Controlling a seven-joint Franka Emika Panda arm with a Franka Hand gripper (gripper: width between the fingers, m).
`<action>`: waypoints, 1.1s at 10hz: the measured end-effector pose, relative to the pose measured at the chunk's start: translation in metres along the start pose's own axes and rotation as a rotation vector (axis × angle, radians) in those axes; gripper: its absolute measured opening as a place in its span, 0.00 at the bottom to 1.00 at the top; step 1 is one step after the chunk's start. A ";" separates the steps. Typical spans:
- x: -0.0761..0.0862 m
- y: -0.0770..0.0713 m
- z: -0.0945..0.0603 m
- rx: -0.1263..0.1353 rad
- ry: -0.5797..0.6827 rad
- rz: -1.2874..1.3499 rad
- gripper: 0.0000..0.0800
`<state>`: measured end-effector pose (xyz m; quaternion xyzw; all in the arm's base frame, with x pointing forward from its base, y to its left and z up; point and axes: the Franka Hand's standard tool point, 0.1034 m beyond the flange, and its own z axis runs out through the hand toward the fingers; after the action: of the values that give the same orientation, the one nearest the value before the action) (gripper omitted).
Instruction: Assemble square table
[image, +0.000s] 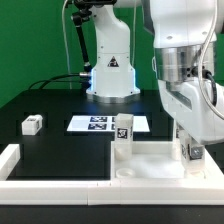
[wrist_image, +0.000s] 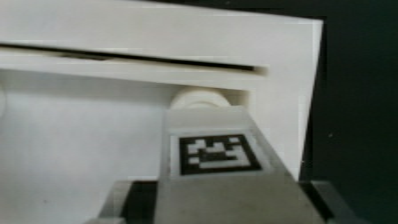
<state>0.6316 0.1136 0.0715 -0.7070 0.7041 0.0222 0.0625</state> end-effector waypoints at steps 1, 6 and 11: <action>-0.001 0.000 0.000 0.001 0.000 0.034 0.36; -0.012 0.001 -0.002 -0.029 0.007 -0.326 0.80; -0.012 0.000 -0.004 -0.038 0.011 -0.749 0.81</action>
Offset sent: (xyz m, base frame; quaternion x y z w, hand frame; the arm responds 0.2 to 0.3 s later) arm 0.0000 0.0000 0.0000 0.0000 0.0000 -0.0650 0.9979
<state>0.6312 0.1254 0.0765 -0.9166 0.3966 0.0070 0.0495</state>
